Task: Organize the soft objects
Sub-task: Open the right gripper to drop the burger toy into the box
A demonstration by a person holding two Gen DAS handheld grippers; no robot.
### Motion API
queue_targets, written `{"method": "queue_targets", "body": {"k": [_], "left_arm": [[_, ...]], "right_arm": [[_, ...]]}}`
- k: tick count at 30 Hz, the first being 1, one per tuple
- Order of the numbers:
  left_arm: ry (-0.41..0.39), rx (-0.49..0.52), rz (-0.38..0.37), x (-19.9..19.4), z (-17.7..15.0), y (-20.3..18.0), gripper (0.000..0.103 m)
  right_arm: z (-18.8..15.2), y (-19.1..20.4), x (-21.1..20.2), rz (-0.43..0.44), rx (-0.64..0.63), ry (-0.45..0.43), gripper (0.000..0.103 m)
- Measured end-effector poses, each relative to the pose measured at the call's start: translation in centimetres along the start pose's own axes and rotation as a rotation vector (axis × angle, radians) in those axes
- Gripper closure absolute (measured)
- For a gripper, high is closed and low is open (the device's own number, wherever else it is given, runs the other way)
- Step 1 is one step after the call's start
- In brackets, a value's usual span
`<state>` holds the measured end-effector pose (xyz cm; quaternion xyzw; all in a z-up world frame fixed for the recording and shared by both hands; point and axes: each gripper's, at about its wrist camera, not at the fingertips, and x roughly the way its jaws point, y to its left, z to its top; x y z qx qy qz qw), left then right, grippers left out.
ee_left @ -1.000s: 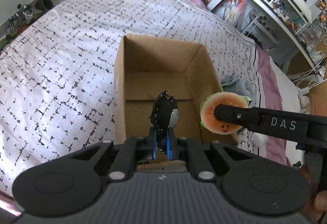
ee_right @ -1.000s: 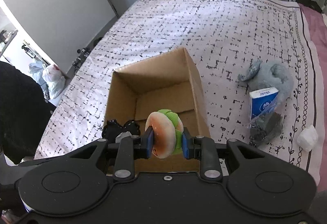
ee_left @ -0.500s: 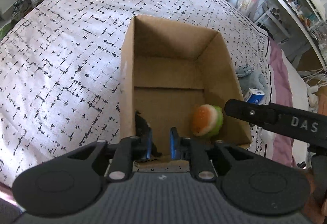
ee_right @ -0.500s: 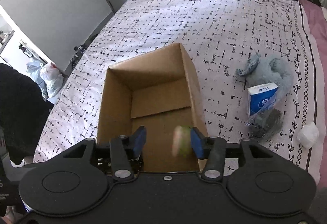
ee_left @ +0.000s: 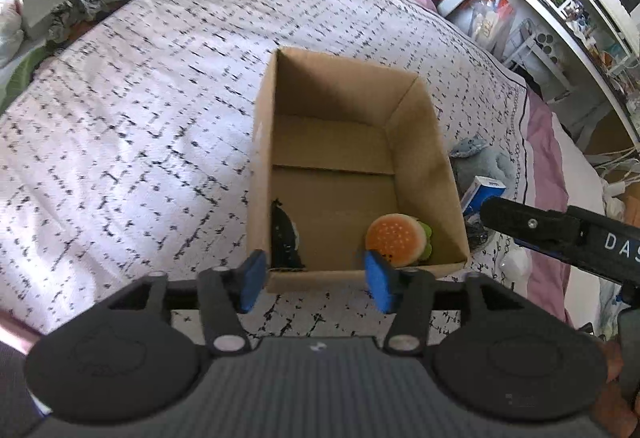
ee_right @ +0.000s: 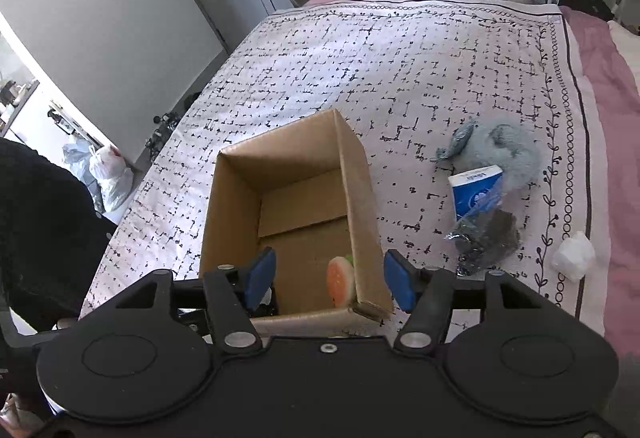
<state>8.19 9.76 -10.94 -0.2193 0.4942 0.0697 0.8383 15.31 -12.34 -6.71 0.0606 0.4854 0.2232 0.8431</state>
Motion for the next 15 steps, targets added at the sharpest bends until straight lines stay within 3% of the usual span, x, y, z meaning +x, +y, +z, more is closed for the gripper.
{"method": "queue_targets", "body": {"k": [15], "left_arm": [[-0.062, -0.040, 0.058, -2.9, -2.2, -0.4, 0.034]], "right_arm": [[-1.6, -2.9, -2.7, 0.022, 0.015, -0.045, 0.034]]}}
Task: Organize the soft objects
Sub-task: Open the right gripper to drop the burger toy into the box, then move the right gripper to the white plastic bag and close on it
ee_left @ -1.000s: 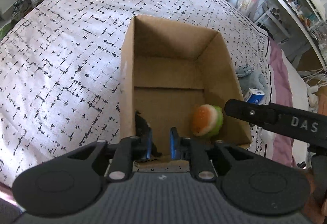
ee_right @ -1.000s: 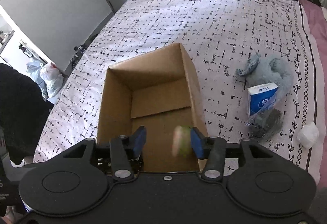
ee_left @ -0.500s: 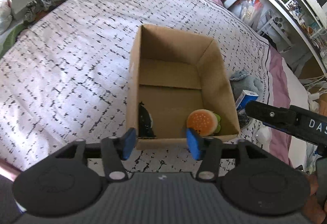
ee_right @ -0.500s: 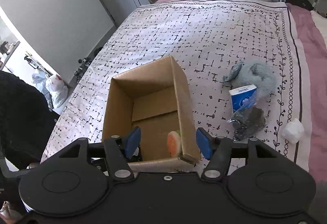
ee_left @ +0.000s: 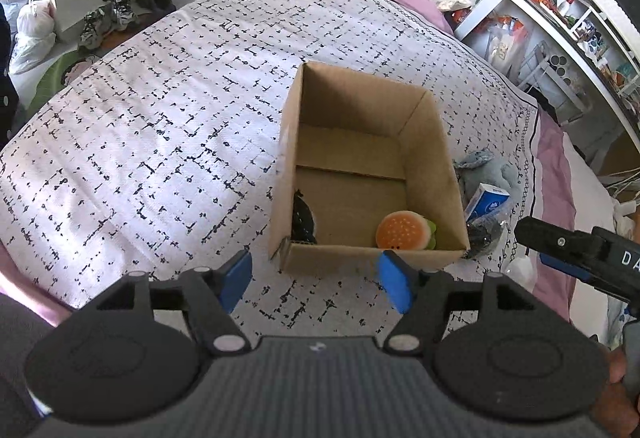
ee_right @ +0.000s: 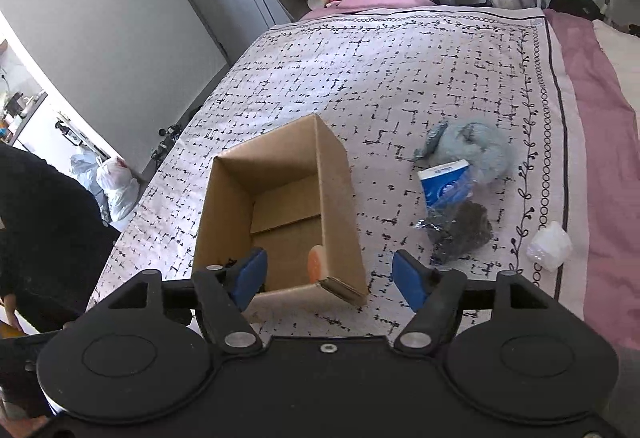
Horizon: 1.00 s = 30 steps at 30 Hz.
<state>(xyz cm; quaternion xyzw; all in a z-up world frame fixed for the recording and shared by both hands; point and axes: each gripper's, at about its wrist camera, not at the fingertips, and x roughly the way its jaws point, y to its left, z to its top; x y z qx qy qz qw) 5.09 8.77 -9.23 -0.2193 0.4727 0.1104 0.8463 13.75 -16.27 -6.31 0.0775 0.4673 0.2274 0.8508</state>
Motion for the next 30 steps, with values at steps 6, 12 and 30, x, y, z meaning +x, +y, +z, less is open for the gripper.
{"method": "queue_targets", "body": {"k": [6, 12, 30], "left_arm": [[-0.001, 0.032, 0.010, -0.3, -0.7, -1.8, 0.033], [-0.011, 0.043, 0.010, -0.5, -1.2, -3.4, 0.033], [-0.021, 0.081, 0.033, 0.5, -1.3, -8.1, 0.033]], "right_arm": [[-0.1, -1.7, -1.0, -0.001, 0.025, -0.017, 0.034], [-0.1, -3.3, -1.5, 0.003, 0.038, -0.026, 0.031], [0.6, -8.6, -1.2, 0.023, 0.105, -0.033, 0.025]]}}
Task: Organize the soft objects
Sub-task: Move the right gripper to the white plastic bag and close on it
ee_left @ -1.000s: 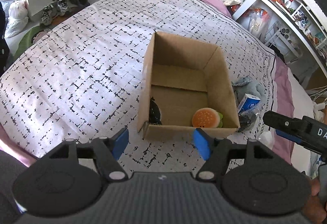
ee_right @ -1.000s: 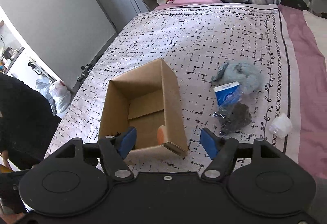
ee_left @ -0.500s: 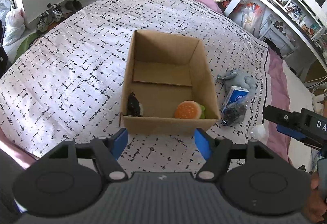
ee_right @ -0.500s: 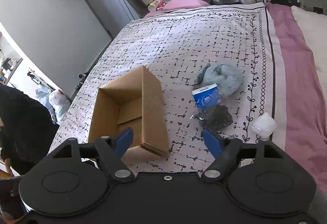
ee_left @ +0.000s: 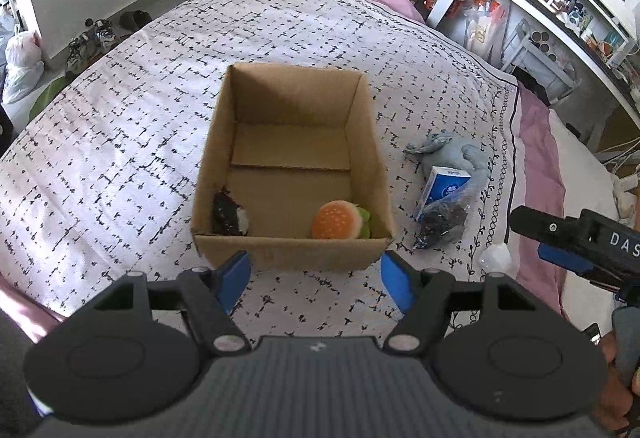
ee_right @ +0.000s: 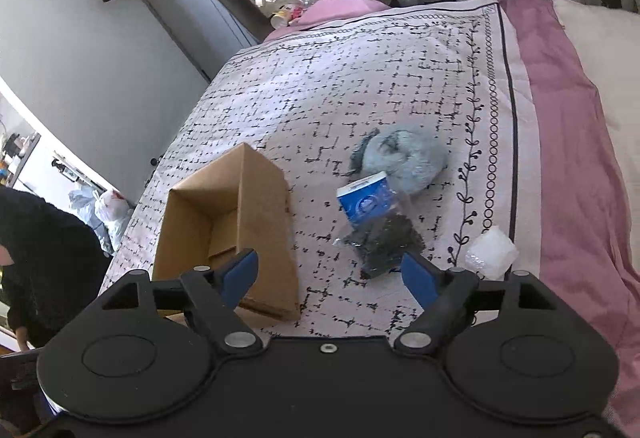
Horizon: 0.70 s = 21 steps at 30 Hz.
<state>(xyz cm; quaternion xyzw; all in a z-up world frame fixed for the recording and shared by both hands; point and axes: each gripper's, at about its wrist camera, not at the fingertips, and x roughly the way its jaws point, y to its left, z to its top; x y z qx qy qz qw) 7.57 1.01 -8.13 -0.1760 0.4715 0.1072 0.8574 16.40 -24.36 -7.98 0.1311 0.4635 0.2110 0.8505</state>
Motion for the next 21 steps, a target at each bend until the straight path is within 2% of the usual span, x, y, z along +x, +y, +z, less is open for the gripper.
{"method": "queue_targets", "body": {"k": [21], "left_arm": [[-0.013, 0.050, 0.007, 3.1, 1.6, -7.5, 0.033]], "right_arm": [[3.0, -7.1, 3.1, 0.020, 0.070, 0.041, 0.025]]}}
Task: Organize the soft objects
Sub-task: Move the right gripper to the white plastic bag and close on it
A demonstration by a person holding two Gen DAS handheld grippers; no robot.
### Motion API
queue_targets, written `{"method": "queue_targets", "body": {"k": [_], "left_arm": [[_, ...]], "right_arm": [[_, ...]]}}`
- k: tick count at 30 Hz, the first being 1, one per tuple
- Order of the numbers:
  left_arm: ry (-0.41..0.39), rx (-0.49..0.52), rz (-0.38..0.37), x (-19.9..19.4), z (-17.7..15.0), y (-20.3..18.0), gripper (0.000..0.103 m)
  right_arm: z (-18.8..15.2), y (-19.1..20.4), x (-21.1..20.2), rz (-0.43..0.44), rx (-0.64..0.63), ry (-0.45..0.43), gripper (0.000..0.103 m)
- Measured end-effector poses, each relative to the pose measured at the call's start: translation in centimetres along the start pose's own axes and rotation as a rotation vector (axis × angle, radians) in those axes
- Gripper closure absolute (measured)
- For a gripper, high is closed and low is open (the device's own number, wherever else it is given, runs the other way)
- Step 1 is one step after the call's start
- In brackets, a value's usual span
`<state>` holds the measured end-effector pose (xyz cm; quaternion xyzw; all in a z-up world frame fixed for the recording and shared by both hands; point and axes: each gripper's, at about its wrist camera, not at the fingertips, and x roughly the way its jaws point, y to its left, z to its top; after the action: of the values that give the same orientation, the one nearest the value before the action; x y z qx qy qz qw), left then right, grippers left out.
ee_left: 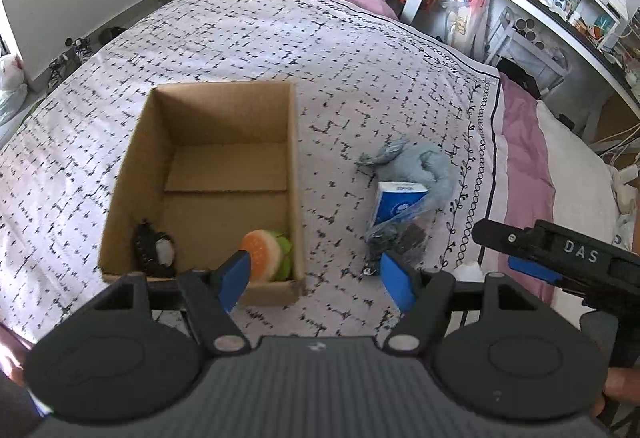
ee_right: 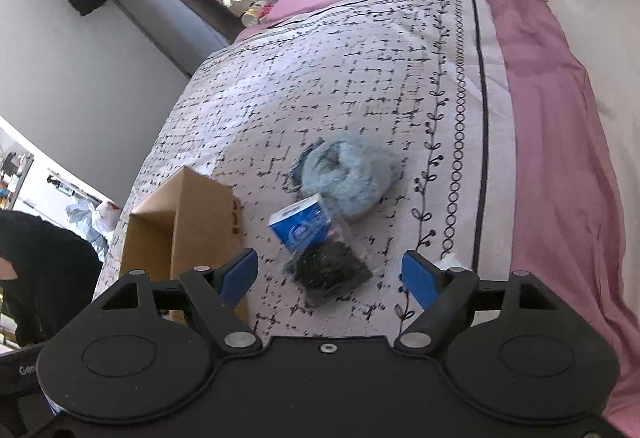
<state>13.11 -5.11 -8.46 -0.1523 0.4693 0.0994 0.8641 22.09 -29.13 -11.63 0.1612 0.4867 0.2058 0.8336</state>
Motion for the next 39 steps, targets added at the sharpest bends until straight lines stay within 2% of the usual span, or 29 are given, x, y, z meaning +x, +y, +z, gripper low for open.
{"method": "queue_targets", "body": {"k": [10, 21, 30, 34, 36, 38, 39], "left_arm": [[-0.022, 0.024, -0.043, 2.7, 0.9, -3.8, 0.033], [0.023, 0.069, -0.085, 6.7, 0.5, -6.9, 0.036], [0.076, 0.069, -0.070, 10.5, -0.2, -7.7, 0.036], [0.088, 0.063, -0.068, 11.9, -0.3, -7.8, 0.037], [0.089, 0.057, -0.059, 12.5, -0.4, -7.7, 0.040], [0.094, 0.055, -0.064, 12.9, -0.5, -7.6, 0.049], [0.096, 0.056, -0.066, 12.9, -0.5, -7.6, 0.055]], "right_arm": [[0.9, -2.7, 1.0, 0.009, 0.005, 0.033, 0.026], [1.3, -5.3, 3.1, 0.031, 0.022, 0.090, 0.031], [0.5, -8.0, 4.3, -0.046, 0.062, 0.160, 0.030], [-0.1, -8.3, 5.3, -0.046, 0.050, 0.206, 0.030], [-0.5, -8.1, 5.9, -0.050, 0.045, 0.221, 0.031], [-0.7, -7.9, 6.5, -0.052, 0.039, 0.236, 0.038], [-0.7, -7.9, 6.8, -0.051, 0.039, 0.245, 0.045]]}}
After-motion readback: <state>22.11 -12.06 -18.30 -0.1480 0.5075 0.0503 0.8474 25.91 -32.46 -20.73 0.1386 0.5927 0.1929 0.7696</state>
